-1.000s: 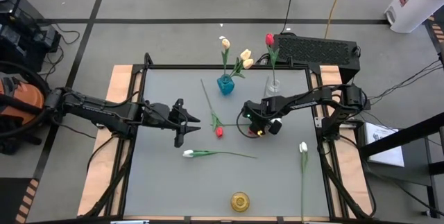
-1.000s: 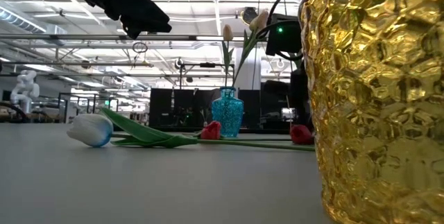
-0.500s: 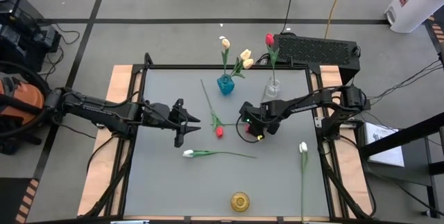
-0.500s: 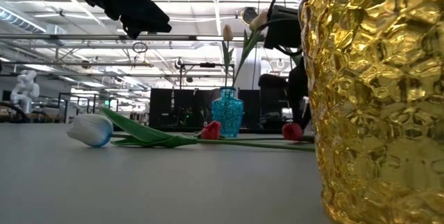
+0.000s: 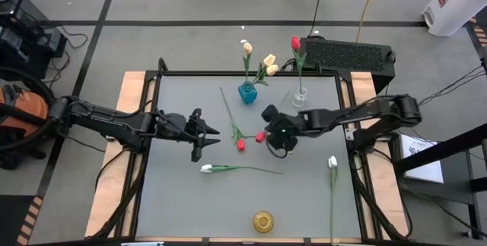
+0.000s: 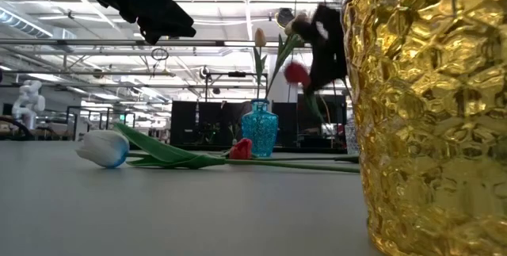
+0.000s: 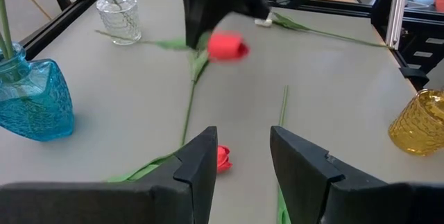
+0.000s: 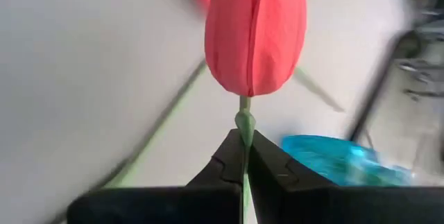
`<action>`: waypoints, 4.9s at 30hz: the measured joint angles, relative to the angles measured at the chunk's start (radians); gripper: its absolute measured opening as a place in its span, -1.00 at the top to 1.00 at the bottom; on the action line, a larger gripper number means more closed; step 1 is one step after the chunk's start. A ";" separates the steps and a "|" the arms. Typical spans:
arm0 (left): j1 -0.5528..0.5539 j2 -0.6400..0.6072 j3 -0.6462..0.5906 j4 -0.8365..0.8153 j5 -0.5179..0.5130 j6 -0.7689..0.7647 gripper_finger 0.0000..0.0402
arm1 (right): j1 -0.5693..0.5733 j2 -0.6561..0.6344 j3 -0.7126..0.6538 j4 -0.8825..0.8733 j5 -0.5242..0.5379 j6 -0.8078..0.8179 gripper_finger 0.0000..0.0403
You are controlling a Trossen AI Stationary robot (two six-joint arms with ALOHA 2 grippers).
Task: Sort flowers into vase by color
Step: Put the right red flower into the transparent vase
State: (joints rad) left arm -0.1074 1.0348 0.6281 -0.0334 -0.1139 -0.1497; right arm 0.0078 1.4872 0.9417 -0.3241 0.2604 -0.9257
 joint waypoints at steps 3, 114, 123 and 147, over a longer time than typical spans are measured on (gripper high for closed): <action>0.000 0.000 0.000 0.001 0.000 0.000 0.30 | 0.019 -0.090 0.000 0.039 0.001 0.083 1.00; 0.000 0.079 0.000 0.020 -0.025 -0.003 0.30 | -0.196 -1.093 -0.365 0.368 0.364 0.797 1.00; 0.000 0.079 0.000 0.028 -0.026 -0.003 0.30 | -0.196 -1.076 -0.365 0.351 0.369 0.797 1.00; 0.000 0.079 0.000 0.033 -0.026 -0.004 0.30 | -0.196 -0.974 -0.365 0.350 0.372 0.805 1.00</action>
State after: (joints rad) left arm -0.1074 1.1133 0.6281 -0.0002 -0.1395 -0.1535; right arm -0.1883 0.5135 0.5766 0.0261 0.6327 -0.1203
